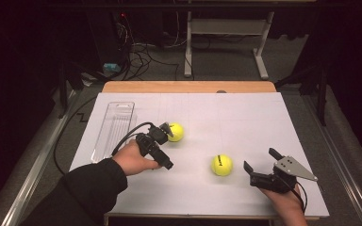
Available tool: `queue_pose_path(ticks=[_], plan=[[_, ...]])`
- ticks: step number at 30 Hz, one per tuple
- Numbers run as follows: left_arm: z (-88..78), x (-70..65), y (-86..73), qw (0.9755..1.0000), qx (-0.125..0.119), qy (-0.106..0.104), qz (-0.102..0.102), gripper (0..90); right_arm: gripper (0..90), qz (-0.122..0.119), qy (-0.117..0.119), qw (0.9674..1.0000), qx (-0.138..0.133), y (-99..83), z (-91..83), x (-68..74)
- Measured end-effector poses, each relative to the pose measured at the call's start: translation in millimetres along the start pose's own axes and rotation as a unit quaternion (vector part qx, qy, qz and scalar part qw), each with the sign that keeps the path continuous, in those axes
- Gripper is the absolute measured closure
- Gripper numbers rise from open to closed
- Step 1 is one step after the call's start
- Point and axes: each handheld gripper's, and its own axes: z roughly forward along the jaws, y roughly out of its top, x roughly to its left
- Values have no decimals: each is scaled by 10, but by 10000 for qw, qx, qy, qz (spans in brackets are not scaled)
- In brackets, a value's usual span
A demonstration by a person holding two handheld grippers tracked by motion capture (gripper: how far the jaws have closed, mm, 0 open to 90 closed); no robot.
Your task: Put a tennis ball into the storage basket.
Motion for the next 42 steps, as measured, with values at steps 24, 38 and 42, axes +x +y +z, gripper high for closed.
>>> queue_pose_path(ticks=[24, 38, 42], plan=[[44, 459, 756, 9989, 41, 48, -458, 6, 0, 49, 65, 10000, 20, -10, 10, -1], [321, 539, 992, 9978, -68, 185, -635, 93, 0, 51, 90, 9999, 22, -14, 11, 4], [337, 520, 1008, 9979, -103, 170, -612, 178, 0, 45, 90, 9999, 21, -16, 11, 5]])
